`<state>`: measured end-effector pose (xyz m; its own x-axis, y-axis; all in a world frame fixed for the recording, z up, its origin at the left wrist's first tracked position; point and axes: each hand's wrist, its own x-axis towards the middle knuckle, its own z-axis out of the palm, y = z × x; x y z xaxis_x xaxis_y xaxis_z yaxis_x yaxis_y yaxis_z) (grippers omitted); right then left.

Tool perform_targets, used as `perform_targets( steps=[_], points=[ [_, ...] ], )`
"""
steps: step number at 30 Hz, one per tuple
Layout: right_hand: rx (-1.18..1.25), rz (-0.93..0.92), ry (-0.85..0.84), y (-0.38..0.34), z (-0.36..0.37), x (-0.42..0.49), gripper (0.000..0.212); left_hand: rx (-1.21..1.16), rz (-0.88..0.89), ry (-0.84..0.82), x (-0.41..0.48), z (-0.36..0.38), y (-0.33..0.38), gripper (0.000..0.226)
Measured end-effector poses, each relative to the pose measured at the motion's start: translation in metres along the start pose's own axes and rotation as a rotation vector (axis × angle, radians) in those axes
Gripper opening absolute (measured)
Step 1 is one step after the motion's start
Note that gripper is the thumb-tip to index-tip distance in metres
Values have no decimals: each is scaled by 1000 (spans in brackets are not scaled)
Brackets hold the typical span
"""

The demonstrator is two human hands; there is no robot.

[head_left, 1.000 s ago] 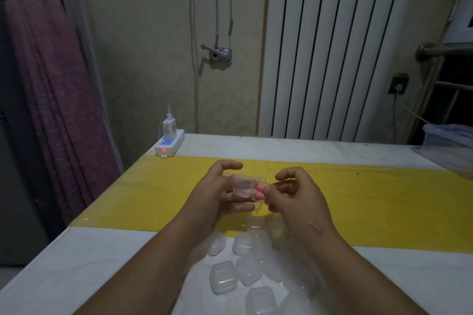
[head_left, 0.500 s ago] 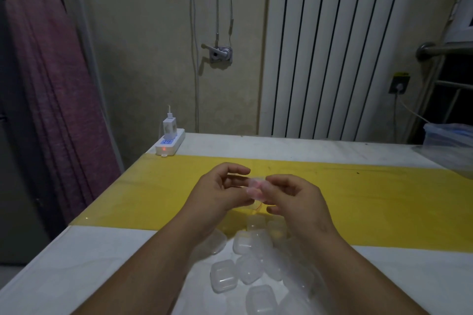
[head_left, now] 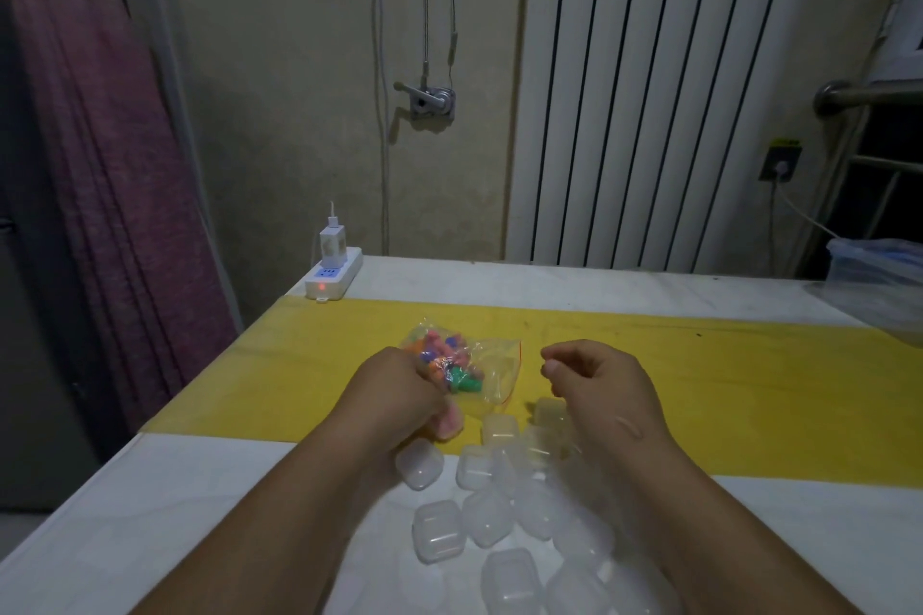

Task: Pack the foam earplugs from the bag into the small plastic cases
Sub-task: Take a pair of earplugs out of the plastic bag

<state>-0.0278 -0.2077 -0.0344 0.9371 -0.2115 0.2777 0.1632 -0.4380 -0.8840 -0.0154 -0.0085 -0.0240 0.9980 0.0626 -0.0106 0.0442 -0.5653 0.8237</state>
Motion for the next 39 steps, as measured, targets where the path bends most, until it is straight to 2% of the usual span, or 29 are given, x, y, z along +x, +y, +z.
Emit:
perform_targets(
  steps=[4,7,10,12,13,15,18,22,29,32,36,39],
  points=[
    [-93,23,-20,2,-2,8,15,116,24,15,4,-1,-3,14],
    [-188,77,-131,0,1,14,14,155,70,-15,8,1,-8,9],
    [-337,81,-279,-8,8,21,15,238,117,117,12,1,-9,17],
    [-430,68,-312,-12,15,27,20,278,186,274,14,0,-9,4],
    [-465,68,-305,-14,19,30,21,320,246,332,15,0,-9,10],
    [-518,57,-281,-18,27,33,22,440,387,351,20,3,-12,25],
    [-609,15,-289,-20,39,33,19,524,521,308,27,6,-18,29],
    [-688,-67,-334,-20,51,34,23,581,538,289,30,9,-21,19],
    [-565,-162,-454,-20,63,40,12,528,519,309,34,11,-24,11],
    [-616,-211,-499,-17,71,40,20,513,498,338,36,10,-27,10],
    [-635,-219,-488,-15,78,39,28,476,486,347,37,10,-29,8],
    [-673,-218,-455,-16,74,38,23,466,484,341,36,11,-29,7]
  ],
)
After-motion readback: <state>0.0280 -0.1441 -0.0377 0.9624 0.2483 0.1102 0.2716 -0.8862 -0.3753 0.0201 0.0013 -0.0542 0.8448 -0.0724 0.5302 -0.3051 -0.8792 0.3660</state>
